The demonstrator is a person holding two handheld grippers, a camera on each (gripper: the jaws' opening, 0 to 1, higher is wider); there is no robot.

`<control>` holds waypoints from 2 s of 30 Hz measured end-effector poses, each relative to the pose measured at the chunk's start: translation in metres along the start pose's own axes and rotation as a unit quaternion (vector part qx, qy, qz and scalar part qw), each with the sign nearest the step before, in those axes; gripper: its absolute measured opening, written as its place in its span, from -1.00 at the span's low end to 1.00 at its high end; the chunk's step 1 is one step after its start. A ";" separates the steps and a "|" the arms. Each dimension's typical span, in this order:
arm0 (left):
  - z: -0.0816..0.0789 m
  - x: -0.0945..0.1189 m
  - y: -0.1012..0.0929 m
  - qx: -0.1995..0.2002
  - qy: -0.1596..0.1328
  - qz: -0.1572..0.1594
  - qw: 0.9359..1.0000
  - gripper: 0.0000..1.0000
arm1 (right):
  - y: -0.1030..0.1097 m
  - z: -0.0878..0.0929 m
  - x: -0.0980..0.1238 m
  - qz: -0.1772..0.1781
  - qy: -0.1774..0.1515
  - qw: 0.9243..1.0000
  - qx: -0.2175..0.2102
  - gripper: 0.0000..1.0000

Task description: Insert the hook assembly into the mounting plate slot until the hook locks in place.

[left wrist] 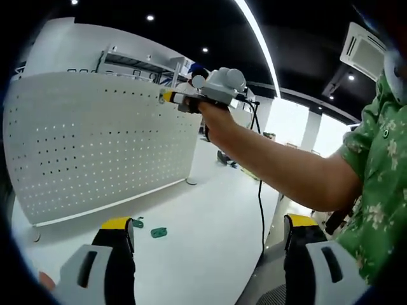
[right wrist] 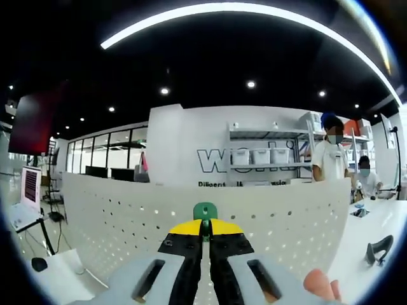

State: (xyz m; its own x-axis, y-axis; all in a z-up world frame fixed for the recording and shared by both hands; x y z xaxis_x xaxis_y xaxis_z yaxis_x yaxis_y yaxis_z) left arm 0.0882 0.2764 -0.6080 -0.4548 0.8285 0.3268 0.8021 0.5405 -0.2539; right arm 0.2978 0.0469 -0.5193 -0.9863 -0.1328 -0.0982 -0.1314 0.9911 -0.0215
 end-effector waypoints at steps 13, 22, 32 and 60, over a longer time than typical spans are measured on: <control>0.000 0.000 0.006 0.003 0.003 -0.003 1.000 1.00 | -0.003 0.006 -0.009 0.007 -0.002 1.000 -0.011 -0.97; 0.000 -0.002 0.006 0.002 0.003 -0.001 1.000 0.99 | -0.004 0.009 -0.013 0.009 0.001 1.000 -0.011 -0.97; 0.002 -0.002 0.009 0.005 0.006 -0.004 1.000 0.98 | -0.006 0.012 -0.017 0.013 0.002 1.000 -0.014 -0.97; 0.003 0.000 0.014 0.008 0.006 -0.004 1.000 0.93 | -0.005 0.017 -0.022 0.015 0.008 1.000 -0.012 -0.96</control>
State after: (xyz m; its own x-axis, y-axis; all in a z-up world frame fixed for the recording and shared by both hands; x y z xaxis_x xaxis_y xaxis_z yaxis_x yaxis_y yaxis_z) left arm 0.0980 0.2837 -0.6144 -0.4555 0.8226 0.3404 0.7927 0.5488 -0.2654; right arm 0.3220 0.0450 -0.5345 -0.9911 -0.1034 -0.0835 -0.1043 0.9945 0.0058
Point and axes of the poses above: the point that each gripper's makers call its tool centre point, and the gripper's own axes: x roughly backward along the fingers, y roughly to its left, z roughly out of its underside, the point moved 9 cm from there along x, roughly backward along the fingers, and after that the axes turned 2 degrees about y, right-handed, at the moved point
